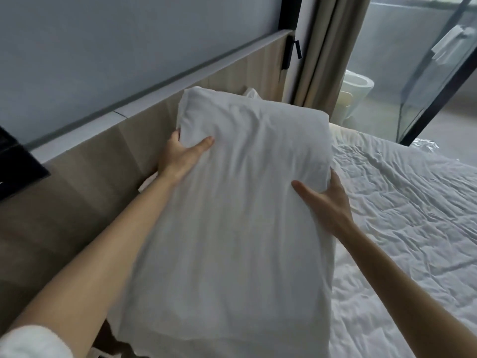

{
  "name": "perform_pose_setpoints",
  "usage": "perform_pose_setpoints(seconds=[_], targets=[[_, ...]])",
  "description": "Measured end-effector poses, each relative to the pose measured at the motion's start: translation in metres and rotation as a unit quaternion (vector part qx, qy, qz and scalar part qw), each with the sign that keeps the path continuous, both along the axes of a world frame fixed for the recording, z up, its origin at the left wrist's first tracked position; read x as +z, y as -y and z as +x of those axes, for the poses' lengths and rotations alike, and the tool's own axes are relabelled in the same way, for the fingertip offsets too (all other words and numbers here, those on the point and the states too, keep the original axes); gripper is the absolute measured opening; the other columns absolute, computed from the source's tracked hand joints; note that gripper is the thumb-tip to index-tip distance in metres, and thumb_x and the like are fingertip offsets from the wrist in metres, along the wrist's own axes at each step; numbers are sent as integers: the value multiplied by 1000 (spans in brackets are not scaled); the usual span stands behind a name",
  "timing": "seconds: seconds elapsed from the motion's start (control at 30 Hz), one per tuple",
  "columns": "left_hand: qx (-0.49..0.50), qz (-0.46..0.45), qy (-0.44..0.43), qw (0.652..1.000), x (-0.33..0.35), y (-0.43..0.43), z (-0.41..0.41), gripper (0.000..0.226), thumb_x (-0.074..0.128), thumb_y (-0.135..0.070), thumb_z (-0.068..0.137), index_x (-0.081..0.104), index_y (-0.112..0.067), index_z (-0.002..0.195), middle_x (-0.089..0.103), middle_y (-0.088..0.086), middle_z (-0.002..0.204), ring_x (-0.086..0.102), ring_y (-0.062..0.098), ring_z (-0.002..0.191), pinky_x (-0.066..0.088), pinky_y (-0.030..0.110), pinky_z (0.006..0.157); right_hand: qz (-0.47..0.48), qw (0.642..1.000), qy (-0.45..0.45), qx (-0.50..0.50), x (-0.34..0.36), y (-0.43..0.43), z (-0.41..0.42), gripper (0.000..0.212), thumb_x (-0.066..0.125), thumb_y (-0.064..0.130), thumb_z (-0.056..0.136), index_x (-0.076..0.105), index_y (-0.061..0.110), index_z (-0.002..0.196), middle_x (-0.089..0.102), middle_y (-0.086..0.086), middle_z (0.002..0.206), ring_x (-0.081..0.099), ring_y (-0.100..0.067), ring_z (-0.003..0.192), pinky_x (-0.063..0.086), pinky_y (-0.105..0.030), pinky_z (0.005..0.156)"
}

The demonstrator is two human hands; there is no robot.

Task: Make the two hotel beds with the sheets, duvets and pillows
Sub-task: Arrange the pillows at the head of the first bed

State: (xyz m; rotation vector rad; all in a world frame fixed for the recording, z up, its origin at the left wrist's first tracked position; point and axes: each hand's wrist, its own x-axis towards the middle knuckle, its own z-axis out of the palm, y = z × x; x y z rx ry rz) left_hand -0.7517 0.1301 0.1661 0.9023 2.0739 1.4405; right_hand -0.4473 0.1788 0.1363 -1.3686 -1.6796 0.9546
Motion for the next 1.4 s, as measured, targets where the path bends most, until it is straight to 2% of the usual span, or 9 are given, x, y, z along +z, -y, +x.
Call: perform_pose_setpoints(seconds=[0.2,0.33,0.5,0.57,0.73,0.87,0.97,1.1,1.4], targets=[[-31,-19,-64,997,43,-153,-56,94,74,-79,42,66,-22,117,69,-5,110,65,16,100,53,37,91,-27,997,-29,-61,11,-117,-55,89,73,70,58,48,29,133,62,7,123,60,-17,111,48,-37,98],[-44,-21,-157,986,66,-249,-80,66,59,-63,70,64,-24,123,68,-4,119,62,20,110,50,35,95,-47,992,-83,-79,21,-201,-92,100,73,72,54,40,27,137,56,1,130,56,-24,117,45,-45,103],[-109,-18,-89,990,39,-337,-103,65,59,-29,84,42,-16,145,47,1,146,47,18,132,39,24,104,-99,985,-87,-112,-3,-294,-133,91,72,49,79,20,27,151,41,-13,145,45,-33,128,38,-40,108],[-158,-40,-114,980,3,-343,-105,57,55,-21,93,38,-12,147,40,6,150,41,22,136,35,23,103,-128,985,-54,-97,-34,-310,-137,84,68,37,87,19,26,154,35,-14,150,41,-33,132,38,-38,105],[-216,-279,-316,881,-105,-313,-93,53,29,-57,98,16,-50,148,2,-17,160,-3,27,149,-3,60,115,-170,984,46,20,-104,-308,-151,70,52,41,97,16,25,155,6,-11,161,12,-26,148,12,-37,118],[-179,-298,-308,885,-117,-327,-97,54,23,-65,94,10,-57,146,-3,-17,161,-6,35,148,-5,64,112,-68,977,202,7,-93,-318,-173,66,44,47,98,10,36,154,-7,-2,163,-5,-32,149,6,-55,117],[-175,-285,-314,888,-121,-333,-100,54,23,-66,94,11,-57,146,-1,-19,160,-3,34,148,-3,63,113,32,952,282,117,-90,-314,-195,59,32,58,98,7,50,150,-13,14,161,-18,-23,148,-7,-66,111],[-181,-266,-346,881,-139,-315,-111,53,26,-64,95,9,-59,144,-1,-21,160,0,29,149,1,62,114,-23,920,355,166,-127,-304,-197,61,20,75,90,-5,62,143,-24,22,156,-34,-26,142,-10,-76,103],[-103,-296,-344,885,-142,-239,-109,58,29,-64,94,13,-51,148,5,-9,162,2,31,148,-4,57,116,-108,908,348,206,-108,-227,-189,90,35,88,74,-16,60,142,-34,11,155,-33,-41,139,-1,-77,104]])
